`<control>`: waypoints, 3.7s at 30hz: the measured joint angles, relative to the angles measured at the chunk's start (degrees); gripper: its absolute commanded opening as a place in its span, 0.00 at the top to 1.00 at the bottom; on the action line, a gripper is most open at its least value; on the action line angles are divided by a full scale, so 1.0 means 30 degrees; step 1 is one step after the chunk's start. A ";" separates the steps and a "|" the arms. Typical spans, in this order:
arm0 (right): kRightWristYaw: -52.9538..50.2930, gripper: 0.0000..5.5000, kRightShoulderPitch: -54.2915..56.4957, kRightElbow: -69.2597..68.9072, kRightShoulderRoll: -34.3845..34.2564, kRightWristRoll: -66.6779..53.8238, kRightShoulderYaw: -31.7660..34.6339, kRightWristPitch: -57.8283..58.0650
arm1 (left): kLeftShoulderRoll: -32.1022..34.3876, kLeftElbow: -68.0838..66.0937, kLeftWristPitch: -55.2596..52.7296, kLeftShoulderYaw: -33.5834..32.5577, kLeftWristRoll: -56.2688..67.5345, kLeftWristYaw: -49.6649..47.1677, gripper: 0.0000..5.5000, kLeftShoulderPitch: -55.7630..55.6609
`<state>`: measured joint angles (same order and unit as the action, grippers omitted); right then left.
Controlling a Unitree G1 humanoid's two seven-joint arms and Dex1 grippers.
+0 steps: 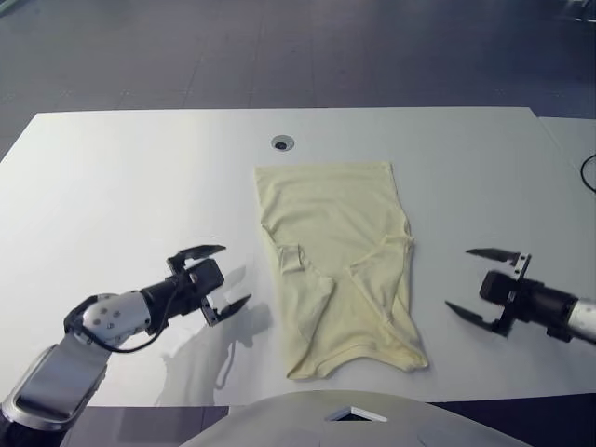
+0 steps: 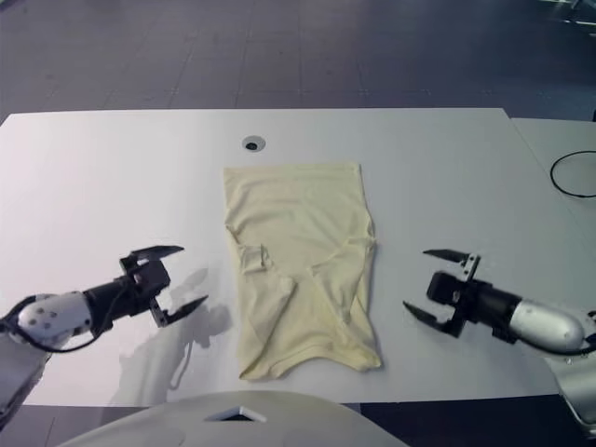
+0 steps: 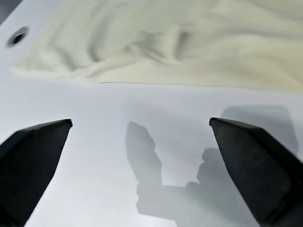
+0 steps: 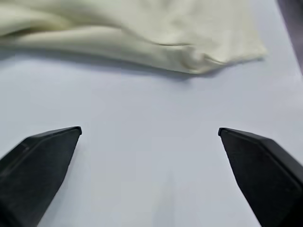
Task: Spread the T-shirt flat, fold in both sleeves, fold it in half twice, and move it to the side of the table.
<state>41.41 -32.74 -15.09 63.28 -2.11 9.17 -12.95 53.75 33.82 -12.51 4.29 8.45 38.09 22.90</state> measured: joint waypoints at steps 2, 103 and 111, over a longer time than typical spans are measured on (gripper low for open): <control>0.0002 0.02 -0.0207 0.0680 0.0304 0.1451 -0.0515 -0.3592 | 0.0472 -0.0680 0.3035 0.1017 -0.1711 0.0438 0.02 0.0773; 1.0917 1.00 1.0273 -0.3964 0.0605 -1.8147 -0.1952 1.6177 | -0.1742 -0.5051 -1.1678 0.0615 1.5791 0.8048 1.00 -1.2707; 1.2657 1.00 1.5624 0.0691 -0.1779 -1.5147 -0.5133 1.6565 | -0.3939 -1.0014 -1.2461 0.1853 1.4016 0.9061 1.00 -1.6504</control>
<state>79.39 14.14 -13.01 57.94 -47.55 -6.23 36.74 41.94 3.78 -49.89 9.85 50.49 65.28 -26.61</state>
